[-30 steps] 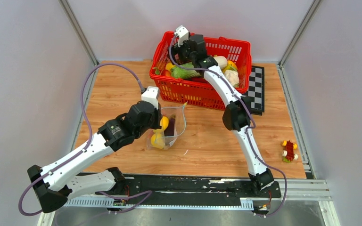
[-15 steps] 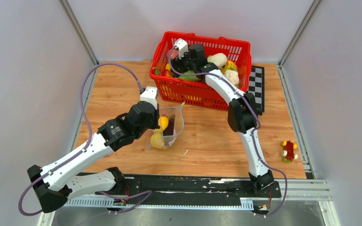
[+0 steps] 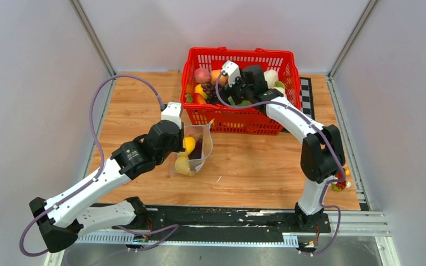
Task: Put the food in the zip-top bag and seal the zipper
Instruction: Move the bin to the center of the board, then pick up the fake fruit from the bin.
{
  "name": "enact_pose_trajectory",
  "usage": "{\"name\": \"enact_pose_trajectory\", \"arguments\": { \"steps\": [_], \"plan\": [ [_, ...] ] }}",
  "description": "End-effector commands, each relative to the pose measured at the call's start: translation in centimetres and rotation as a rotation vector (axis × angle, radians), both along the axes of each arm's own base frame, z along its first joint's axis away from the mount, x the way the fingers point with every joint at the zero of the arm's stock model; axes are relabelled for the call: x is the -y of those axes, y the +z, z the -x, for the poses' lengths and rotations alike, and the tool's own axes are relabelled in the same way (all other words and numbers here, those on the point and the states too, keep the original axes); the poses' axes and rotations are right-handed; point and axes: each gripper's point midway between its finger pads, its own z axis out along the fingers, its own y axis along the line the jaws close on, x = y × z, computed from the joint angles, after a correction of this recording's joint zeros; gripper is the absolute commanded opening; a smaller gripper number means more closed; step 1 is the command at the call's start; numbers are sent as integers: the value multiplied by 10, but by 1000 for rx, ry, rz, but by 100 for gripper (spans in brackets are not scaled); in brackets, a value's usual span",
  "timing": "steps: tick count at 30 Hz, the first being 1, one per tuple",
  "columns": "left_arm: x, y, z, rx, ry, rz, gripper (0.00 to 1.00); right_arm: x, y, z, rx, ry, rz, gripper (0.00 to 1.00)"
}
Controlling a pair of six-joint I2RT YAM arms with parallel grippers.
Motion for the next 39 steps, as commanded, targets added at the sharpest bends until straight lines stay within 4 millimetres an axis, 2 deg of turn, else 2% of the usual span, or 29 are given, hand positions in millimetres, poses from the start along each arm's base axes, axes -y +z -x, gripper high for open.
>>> {"name": "enact_pose_trajectory", "arguments": {
  "steps": [1,4,6,10,14,17,19,23,26,32,35,36,39],
  "plan": [
    [-7,19,-1,52,22,25,0,33,-85,82,-355,28,136,91],
    [-12,20,1,57,32,24,0,33,-80,111,-399,78,106,88],
    [-13,19,2,59,33,26,0,30,-65,111,-363,66,61,89],
    [-11,17,2,52,23,27,0,12,-11,89,-300,46,-43,93],
    [-5,15,4,36,0,35,0,-9,33,46,-252,-17,-138,98],
    [0,13,6,23,-27,40,0,-23,44,16,-236,-57,-181,97],
    [4,11,7,12,-52,35,0,-38,50,4,-226,-44,-195,95],
    [14,5,11,-24,-111,24,0,-66,38,-18,-218,-35,-185,96],
    [22,2,13,-47,-149,23,0,-80,22,-38,-221,-30,-185,99],
    [27,1,13,-55,-168,24,0,-96,-17,-75,-193,-43,-149,100],
    [29,1,12,-57,-173,20,0,-97,-36,-83,-173,-74,-113,100],
    [29,1,12,-58,-173,18,0,-96,-39,-85,-163,-88,-105,97],
    [30,0,10,-58,-173,16,0,-100,-30,-82,-152,-77,-140,77]
  ]
}}
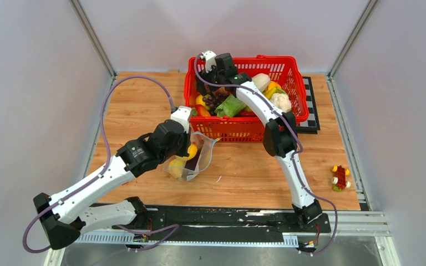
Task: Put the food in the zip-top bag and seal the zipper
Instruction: Pick up the fake fruit from the bin, then place the fake fruit in the zipper food storage bag.
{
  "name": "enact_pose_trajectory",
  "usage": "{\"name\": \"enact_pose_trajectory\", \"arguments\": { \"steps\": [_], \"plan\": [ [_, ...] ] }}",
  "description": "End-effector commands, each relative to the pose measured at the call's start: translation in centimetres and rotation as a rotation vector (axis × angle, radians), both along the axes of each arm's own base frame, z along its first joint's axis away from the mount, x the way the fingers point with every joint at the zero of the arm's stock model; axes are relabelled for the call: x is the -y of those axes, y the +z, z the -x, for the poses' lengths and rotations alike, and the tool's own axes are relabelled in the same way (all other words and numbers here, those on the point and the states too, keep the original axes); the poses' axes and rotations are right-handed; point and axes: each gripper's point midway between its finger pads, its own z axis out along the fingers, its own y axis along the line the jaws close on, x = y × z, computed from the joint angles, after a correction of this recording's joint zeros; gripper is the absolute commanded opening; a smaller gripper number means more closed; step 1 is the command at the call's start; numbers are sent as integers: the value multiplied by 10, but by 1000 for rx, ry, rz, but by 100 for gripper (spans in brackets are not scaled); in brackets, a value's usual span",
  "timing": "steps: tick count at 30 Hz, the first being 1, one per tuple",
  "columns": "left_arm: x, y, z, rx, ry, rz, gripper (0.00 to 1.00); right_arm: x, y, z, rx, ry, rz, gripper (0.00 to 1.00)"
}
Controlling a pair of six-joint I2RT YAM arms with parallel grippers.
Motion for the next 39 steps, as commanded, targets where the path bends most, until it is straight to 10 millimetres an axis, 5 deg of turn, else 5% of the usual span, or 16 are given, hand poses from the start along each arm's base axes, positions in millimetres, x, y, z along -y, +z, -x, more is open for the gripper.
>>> {"name": "enact_pose_trajectory", "arguments": {
  "steps": [1,5,10,14,25,31,39],
  "plan": [
    [10,19,-6,38,-19,35,0,-6,16,-1,44,-13,-35,70],
    [12,19,-7,35,-25,31,0,-3,63,3,117,-14,-96,45],
    [11,19,-6,34,-25,34,0,12,133,27,194,7,-183,40],
    [12,21,-6,41,-28,42,0,30,170,53,246,17,-243,41],
    [21,23,-6,41,-50,84,0,66,183,125,208,35,-265,42],
    [21,25,-8,55,-34,100,0,62,199,213,193,286,-399,41],
    [15,30,-11,75,12,123,0,63,186,318,185,499,-430,41]
  ]
}}
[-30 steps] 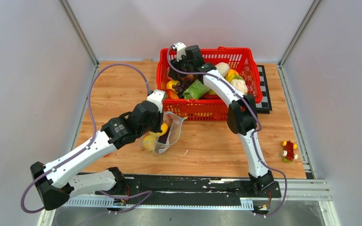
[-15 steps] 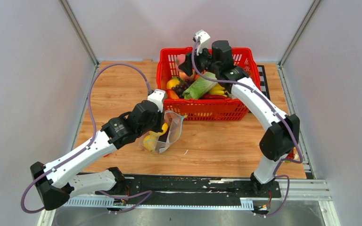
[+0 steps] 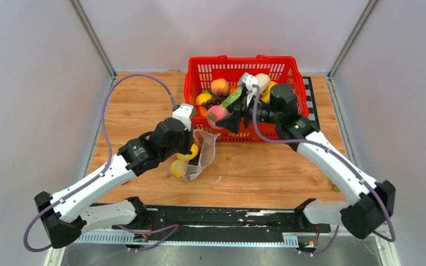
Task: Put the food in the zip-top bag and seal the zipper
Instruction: Place the fake fruit in the zipper food storage bag.
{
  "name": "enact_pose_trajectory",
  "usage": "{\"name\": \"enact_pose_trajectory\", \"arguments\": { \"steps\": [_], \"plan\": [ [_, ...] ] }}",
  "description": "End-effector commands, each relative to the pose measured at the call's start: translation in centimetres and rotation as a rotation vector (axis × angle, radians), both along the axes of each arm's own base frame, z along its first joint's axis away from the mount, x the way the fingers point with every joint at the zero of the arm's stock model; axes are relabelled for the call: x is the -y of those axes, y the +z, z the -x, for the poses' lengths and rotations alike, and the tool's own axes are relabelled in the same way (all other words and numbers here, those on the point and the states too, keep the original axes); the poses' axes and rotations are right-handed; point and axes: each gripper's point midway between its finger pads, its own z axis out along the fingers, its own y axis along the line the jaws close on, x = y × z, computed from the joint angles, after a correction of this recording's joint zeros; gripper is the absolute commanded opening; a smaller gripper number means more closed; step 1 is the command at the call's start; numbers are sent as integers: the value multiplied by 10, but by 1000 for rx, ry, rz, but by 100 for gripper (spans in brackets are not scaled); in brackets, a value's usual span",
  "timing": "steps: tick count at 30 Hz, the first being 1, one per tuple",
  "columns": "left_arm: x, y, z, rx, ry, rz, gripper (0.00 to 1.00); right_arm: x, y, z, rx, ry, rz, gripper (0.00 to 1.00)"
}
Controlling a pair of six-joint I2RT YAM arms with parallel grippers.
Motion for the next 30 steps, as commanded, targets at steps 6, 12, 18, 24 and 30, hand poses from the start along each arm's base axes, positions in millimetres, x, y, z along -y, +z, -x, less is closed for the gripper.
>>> {"name": "enact_pose_trajectory", "arguments": {
  "steps": [6,12,18,24,30],
  "plan": [
    [0,32,-5,77,51,130,0,-31,-24,91,-11,242,1,41],
    [4,31,-3,70,32,139,0,-55,-60,67,-8,72,145,42],
    [-3,35,-1,85,50,145,0,-56,-71,42,78,-103,253,54],
    [-7,36,-3,96,67,137,0,-53,-59,45,130,-127,247,84],
    [-8,35,-6,102,72,121,0,-43,-35,53,153,-132,183,89]
  ]
}}
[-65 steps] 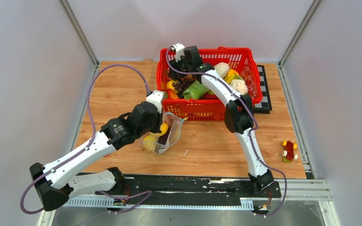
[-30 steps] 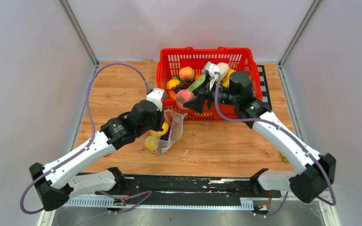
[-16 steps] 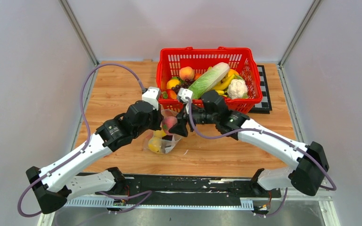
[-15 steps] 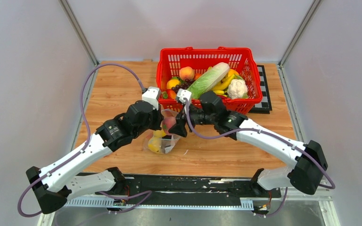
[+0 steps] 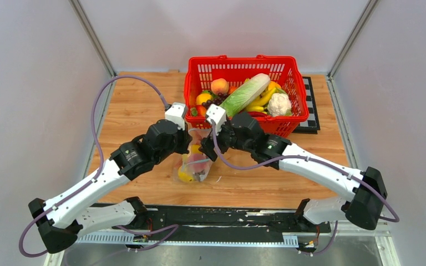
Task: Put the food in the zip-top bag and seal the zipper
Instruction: Place the fake fruit in the zipper food storage bag.
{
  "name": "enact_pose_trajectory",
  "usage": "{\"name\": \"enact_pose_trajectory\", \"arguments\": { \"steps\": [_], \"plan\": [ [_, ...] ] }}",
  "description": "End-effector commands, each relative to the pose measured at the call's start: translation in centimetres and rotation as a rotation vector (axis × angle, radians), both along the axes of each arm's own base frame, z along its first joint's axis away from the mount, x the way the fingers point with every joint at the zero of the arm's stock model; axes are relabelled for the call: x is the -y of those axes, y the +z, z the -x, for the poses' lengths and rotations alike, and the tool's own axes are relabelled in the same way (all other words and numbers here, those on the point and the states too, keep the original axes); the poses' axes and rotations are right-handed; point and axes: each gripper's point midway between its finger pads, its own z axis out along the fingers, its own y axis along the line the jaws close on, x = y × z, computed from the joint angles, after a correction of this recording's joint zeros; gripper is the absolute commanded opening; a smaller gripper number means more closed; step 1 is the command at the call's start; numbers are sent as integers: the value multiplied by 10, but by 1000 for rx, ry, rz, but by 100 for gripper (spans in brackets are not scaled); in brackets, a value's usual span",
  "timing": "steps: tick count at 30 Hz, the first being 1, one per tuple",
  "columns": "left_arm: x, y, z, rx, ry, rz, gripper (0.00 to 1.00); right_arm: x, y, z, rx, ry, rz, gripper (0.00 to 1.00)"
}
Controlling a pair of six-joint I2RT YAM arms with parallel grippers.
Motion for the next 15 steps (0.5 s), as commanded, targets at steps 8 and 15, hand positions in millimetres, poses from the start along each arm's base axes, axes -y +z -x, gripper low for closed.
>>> {"name": "enact_pose_trajectory", "arguments": {
  "steps": [8,15],
  "plan": [
    [-1,13,-10,57,41,25,0,51,102,-58,196,-362,-222,91],
    [-3,10,-8,50,44,21,0,56,87,-141,59,-488,-128,83]
  ]
}}
